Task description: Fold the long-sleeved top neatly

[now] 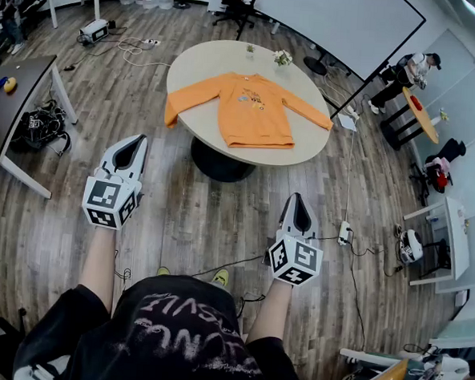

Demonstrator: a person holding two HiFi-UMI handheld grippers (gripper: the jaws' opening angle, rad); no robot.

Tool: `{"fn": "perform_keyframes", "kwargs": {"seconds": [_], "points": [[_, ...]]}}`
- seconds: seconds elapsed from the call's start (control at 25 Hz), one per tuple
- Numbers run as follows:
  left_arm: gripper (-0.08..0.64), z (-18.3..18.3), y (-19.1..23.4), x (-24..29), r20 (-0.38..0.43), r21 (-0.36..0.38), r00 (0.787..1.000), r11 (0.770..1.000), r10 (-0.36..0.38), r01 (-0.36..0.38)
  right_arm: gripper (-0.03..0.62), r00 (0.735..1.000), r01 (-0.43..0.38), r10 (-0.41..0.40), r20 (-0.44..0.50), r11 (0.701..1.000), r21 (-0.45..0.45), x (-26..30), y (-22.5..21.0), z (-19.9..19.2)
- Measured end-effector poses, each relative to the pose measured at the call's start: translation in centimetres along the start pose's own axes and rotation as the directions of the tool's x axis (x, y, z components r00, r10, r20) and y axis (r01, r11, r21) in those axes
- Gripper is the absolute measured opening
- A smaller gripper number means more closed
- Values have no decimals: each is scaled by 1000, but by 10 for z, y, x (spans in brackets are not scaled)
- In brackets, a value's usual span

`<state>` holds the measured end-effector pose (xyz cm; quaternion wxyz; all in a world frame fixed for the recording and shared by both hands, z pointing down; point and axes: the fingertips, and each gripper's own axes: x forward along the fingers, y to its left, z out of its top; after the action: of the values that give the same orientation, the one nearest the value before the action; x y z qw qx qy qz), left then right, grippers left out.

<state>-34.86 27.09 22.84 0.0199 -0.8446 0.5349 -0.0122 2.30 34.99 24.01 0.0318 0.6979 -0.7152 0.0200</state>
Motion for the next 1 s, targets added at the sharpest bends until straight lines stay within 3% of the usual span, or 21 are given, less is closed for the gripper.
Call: {"fn": "perform_keyframes", "kwargs": {"seconds": [0.32,1.0], "points": [[8,-10,15,-16,-5,-35,1000,999,-4,4,3,1000,13,-13,-9,1000,-1,-12,23,-8],[11,-12,10,-25,-6,-27,1000,1000,-14,14,5,999,19,-19,25,1000,2,-28,30,-4]]}}
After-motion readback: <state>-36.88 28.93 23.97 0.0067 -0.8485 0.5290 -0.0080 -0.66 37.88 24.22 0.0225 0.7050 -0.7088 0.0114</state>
